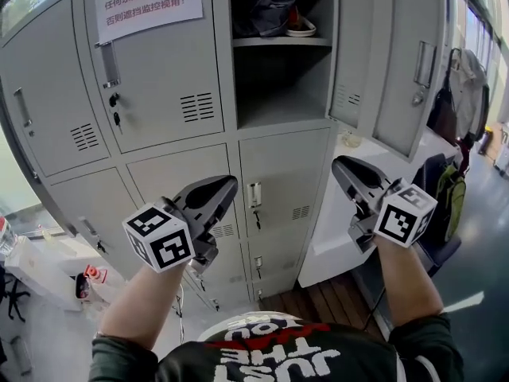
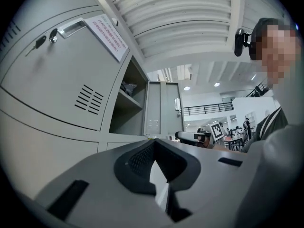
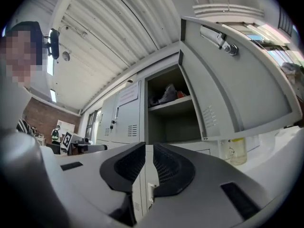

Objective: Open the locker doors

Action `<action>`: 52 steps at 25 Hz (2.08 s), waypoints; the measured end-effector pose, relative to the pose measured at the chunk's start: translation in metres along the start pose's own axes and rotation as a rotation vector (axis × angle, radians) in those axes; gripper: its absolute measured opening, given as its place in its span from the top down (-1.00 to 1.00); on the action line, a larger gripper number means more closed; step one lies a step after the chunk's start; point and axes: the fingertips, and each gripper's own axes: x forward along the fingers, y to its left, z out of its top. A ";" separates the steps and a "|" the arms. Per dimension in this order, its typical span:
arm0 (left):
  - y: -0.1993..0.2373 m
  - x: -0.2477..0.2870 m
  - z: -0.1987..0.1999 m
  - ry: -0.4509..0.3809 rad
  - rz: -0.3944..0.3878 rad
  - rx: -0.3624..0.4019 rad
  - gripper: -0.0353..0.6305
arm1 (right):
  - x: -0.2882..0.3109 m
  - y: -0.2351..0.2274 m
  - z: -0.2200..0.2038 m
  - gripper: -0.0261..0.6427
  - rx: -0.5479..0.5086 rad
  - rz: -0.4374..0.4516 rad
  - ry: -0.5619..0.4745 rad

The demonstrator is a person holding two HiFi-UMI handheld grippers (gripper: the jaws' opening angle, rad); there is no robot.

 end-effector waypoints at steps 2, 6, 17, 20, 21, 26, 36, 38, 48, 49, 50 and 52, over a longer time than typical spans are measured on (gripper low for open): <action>0.003 -0.009 -0.007 0.013 0.026 0.003 0.90 | 0.005 0.005 -0.007 0.73 0.007 0.027 0.009; 0.009 -0.027 -0.021 0.034 0.097 0.051 0.90 | 0.017 0.018 -0.024 0.73 0.019 0.109 0.022; 0.023 -0.074 -0.113 0.144 0.311 0.030 0.90 | 0.043 0.045 -0.151 0.73 0.081 0.356 0.107; 0.032 -0.089 -0.149 0.210 0.390 0.010 0.90 | 0.054 0.055 -0.195 0.73 0.100 0.420 0.126; 0.034 -0.095 -0.160 0.232 0.409 0.004 0.90 | 0.057 0.059 -0.209 0.73 0.109 0.437 0.129; 0.039 -0.130 -0.211 0.349 0.486 -0.019 0.90 | 0.072 0.088 -0.283 0.73 0.188 0.511 0.138; 0.072 -0.182 -0.286 0.488 0.488 -0.131 0.90 | 0.094 0.132 -0.378 0.73 0.269 0.492 0.166; 0.083 -0.192 -0.299 0.499 0.471 -0.166 0.90 | 0.094 0.137 -0.394 0.73 0.268 0.453 0.178; 0.173 -0.333 -0.393 0.522 0.153 -0.203 0.90 | 0.121 0.231 -0.541 0.73 0.225 0.137 0.237; 0.185 -0.359 -0.412 0.523 0.138 -0.216 0.90 | 0.127 0.243 -0.565 0.73 0.232 0.096 0.241; 0.199 -0.383 -0.431 0.525 0.141 -0.232 0.90 | 0.133 0.253 -0.588 0.73 0.252 0.053 0.244; 0.225 -0.424 -0.466 0.536 0.158 -0.255 0.90 | 0.150 0.263 -0.632 0.73 0.329 -0.017 0.246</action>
